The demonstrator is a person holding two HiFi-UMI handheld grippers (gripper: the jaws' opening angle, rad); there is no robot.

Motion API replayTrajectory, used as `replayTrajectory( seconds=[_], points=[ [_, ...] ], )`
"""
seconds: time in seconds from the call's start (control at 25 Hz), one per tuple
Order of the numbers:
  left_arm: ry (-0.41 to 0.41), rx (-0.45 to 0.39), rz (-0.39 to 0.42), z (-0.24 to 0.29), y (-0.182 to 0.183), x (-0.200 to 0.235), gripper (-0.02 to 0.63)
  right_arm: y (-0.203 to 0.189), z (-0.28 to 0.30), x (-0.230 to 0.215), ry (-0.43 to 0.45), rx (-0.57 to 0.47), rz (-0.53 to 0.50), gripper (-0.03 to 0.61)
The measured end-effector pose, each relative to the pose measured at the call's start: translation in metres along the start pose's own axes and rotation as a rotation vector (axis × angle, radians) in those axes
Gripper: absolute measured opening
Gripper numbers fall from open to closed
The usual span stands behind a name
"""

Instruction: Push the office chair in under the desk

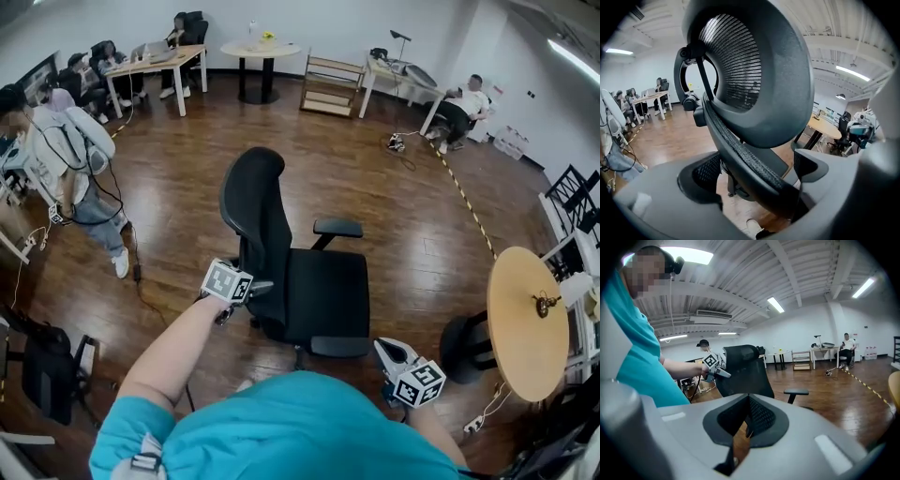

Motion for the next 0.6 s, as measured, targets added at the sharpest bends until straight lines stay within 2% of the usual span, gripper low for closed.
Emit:
replayTrajectory(
  seconds=[0.32,0.48,0.6],
  points=[
    [-0.039,0.057,0.087,0.001,0.002,0.018,0.583,-0.008,0.017,0.026,-0.015,0.0,0.001,0.0],
    [-0.05,0.092,0.127,0.007,0.008,0.011,0.571,-0.01,0.01,0.026,-0.041,-0.006,0.01,0.0],
    [-0.066,0.09,0.128,0.012,0.01,-0.003,0.563,-0.01,0.001,0.023,-0.058,-0.02,0.021,0.0]
  ],
)
Point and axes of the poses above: the fingertips, and each gripper's own axes: z forward along the fingers, x to its left, y out of its top, the point moved 9 cm from there along -z, backward along the fingers, and after that the axes turned 3 degrees about -z, right-handed, at the moved point
